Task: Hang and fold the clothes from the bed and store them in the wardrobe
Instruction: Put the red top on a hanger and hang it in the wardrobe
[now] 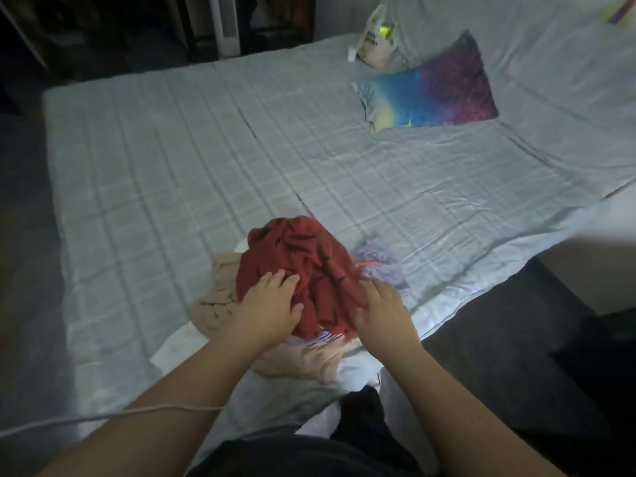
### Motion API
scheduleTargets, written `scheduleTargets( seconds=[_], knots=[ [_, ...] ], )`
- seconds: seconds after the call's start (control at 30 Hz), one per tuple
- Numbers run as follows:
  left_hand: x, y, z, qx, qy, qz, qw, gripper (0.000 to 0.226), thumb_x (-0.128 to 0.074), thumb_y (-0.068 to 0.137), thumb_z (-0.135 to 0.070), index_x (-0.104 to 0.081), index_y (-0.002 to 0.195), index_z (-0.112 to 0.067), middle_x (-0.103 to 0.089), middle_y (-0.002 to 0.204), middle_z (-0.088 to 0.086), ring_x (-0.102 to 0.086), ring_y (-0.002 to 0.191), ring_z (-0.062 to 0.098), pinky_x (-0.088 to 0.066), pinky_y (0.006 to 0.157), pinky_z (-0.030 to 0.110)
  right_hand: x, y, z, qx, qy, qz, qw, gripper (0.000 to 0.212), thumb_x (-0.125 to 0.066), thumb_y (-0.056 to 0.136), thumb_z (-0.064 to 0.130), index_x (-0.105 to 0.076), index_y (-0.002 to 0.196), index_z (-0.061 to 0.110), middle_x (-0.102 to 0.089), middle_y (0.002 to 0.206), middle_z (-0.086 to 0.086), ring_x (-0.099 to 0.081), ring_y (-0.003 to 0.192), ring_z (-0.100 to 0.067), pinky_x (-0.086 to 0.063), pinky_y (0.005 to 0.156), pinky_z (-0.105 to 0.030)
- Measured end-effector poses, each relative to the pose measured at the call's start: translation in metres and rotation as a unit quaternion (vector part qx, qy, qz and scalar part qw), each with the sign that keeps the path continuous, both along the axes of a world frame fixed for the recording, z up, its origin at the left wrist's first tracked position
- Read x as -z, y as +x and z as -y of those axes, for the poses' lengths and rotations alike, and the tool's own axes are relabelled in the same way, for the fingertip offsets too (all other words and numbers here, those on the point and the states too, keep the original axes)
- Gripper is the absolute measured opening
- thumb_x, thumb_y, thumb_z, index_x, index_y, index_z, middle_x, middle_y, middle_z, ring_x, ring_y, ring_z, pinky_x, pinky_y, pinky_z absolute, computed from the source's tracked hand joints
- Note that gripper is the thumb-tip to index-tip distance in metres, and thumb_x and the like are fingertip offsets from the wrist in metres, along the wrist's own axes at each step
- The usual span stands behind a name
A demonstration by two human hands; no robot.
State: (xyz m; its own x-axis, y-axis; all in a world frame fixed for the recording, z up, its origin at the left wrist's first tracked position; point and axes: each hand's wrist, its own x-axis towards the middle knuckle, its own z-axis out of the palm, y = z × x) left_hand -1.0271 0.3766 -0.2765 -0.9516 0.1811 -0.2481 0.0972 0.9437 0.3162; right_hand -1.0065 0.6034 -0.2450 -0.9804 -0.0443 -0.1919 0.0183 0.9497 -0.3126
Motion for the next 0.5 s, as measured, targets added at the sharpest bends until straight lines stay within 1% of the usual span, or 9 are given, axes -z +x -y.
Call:
scheduleTargets(
  seconds=[0.17,0.23,0.3,0.37,0.43,0.5],
  knots=[
    [0.038,-0.063,-0.056,-0.031,0.008,0.023,0.999,0.063,-0.048,0.095,-0.044,-0.032,0.152,-0.022,-0.032,0.159,0.009,-0.029,0.145,0.030,-0.029,0.118,0.042,0.048,-0.076,-0.059,-0.025,-0.061,0.030,0.997,0.042,-0.052,0.091,0.017,-0.054,0.133,0.013,-0.055,0.132,-0.008,-0.048,0.123,-0.030,-0.043,0.100,-0.045],
    [0.054,-0.089,-0.082,-0.049,0.019,0.038,0.998,0.061,-0.049,0.096,-0.040,-0.034,0.151,-0.019,-0.034,0.157,0.009,-0.030,0.144,0.028,-0.028,0.118,0.041,0.070,-0.109,-0.083,-0.034,-0.097,0.064,0.993,0.038,-0.057,0.090,0.011,-0.058,0.128,0.007,-0.061,0.123,-0.015,-0.054,0.116,-0.034,-0.044,0.098,-0.043],
    [0.070,-0.113,-0.108,-0.081,0.029,0.060,0.994,0.059,-0.051,0.095,-0.036,-0.037,0.149,-0.018,-0.037,0.155,0.009,-0.032,0.143,0.028,-0.030,0.118,0.041,0.093,-0.140,-0.107,-0.028,-0.133,0.113,0.984,0.034,-0.062,0.087,0.007,-0.062,0.121,0.002,-0.065,0.115,-0.021,-0.058,0.109,-0.037,-0.044,0.094,-0.040],
    [0.085,-0.133,-0.132,-0.104,0.037,0.087,0.990,0.057,-0.053,0.094,-0.032,-0.040,0.148,-0.016,-0.040,0.153,0.011,-0.035,0.140,0.028,-0.031,0.116,0.041,0.115,-0.168,-0.126,-0.016,-0.139,0.185,0.973,0.036,-0.062,0.089,0.012,-0.059,0.124,0.002,-0.063,0.120,-0.021,-0.058,0.113,-0.036,-0.042,0.094,-0.037],
    [0.101,-0.148,-0.153,-0.112,0.039,0.118,0.986,0.057,-0.054,0.093,-0.029,-0.041,0.146,-0.014,-0.042,0.151,0.011,-0.037,0.138,0.028,-0.034,0.114,0.041,0.139,-0.190,-0.141,0.004,-0.129,0.256,0.958,0.040,-0.060,0.091,0.019,-0.056,0.128,0.005,-0.063,0.124,-0.016,-0.059,0.115,-0.032,-0.042,0.094,-0.032],
    [0.115,-0.160,-0.169,-0.108,0.035,0.158,0.981,0.057,-0.053,0.093,-0.027,-0.041,0.147,-0.015,-0.043,0.150,0.010,-0.038,0.137,0.028,-0.035,0.113,0.041,0.161,-0.208,-0.149,0.014,-0.123,0.310,0.943,0.036,-0.059,0.092,0.019,-0.057,0.127,0.007,-0.065,0.123,-0.013,-0.060,0.115,-0.031,-0.042,0.092,-0.029]
  ],
)
